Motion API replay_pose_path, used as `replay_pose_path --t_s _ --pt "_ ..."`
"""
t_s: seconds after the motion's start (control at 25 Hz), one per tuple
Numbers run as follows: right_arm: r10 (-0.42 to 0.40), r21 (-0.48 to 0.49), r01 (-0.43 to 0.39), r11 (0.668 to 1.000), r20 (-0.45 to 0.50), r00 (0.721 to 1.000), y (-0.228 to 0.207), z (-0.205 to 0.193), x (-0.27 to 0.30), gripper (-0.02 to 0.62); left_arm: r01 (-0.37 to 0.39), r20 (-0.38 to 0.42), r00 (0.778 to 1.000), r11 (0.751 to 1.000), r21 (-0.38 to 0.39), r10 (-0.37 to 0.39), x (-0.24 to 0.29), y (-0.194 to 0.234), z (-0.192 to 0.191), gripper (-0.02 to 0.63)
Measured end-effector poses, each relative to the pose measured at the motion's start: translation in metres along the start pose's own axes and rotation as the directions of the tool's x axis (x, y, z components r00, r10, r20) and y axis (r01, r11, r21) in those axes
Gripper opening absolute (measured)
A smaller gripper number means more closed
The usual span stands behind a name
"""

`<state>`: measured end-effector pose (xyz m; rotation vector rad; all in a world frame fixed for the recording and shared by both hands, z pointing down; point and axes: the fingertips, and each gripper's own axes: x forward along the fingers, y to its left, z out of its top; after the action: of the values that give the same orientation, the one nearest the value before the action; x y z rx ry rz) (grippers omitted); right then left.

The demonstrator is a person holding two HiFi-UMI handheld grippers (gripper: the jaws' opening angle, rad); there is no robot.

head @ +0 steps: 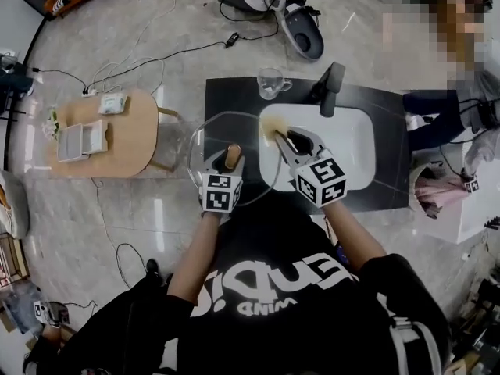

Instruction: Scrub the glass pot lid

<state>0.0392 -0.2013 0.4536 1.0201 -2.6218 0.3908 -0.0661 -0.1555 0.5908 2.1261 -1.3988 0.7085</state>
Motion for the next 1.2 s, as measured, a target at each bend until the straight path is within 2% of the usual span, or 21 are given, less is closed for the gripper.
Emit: replay_pose_path --t_s 0.28,0.44,0.64,0.76,0.96,1.2 --pt "0.147 -0.11 -0.157 0.982 -0.092 0.985 0.017 0.001 0.059 0.046 -0.029 0.013 0.999 0.999 -0.026 0.029 0.001 0.002 -0.001 0.189" --pt "0.25 -0.163 -0.281 0.946 -0.189 0.95 0.037 -0.01 0.094 0.046 -0.055 0.026 0.998 0.997 -0.044 0.056 0.001 0.006 -0.001 0.189" --pt "0.355 -0.224 -0.432 0.874 -0.314 0.881 0.064 -0.033 0.127 0.046 -0.082 0.037 0.996 0.995 -0.062 0.084 0.003 0.006 -0.003 0.187" --pt "0.404 -0.258 -0.513 0.819 -0.377 0.834 0.082 -0.042 0.144 0.046 -0.097 0.046 0.994 0.992 -0.078 0.101 0.002 0.009 -0.004 0.187" --pt "0.472 -0.278 -0.642 0.714 -0.486 0.736 0.111 -0.058 0.167 0.046 -0.114 0.044 0.992 0.988 -0.106 0.12 0.0 0.008 -0.008 0.187" --pt "0.495 -0.275 -0.751 0.601 -0.61 0.619 0.136 -0.086 0.179 0.046 -0.129 0.041 0.99 0.983 -0.128 0.135 0.002 0.01 -0.014 0.187"
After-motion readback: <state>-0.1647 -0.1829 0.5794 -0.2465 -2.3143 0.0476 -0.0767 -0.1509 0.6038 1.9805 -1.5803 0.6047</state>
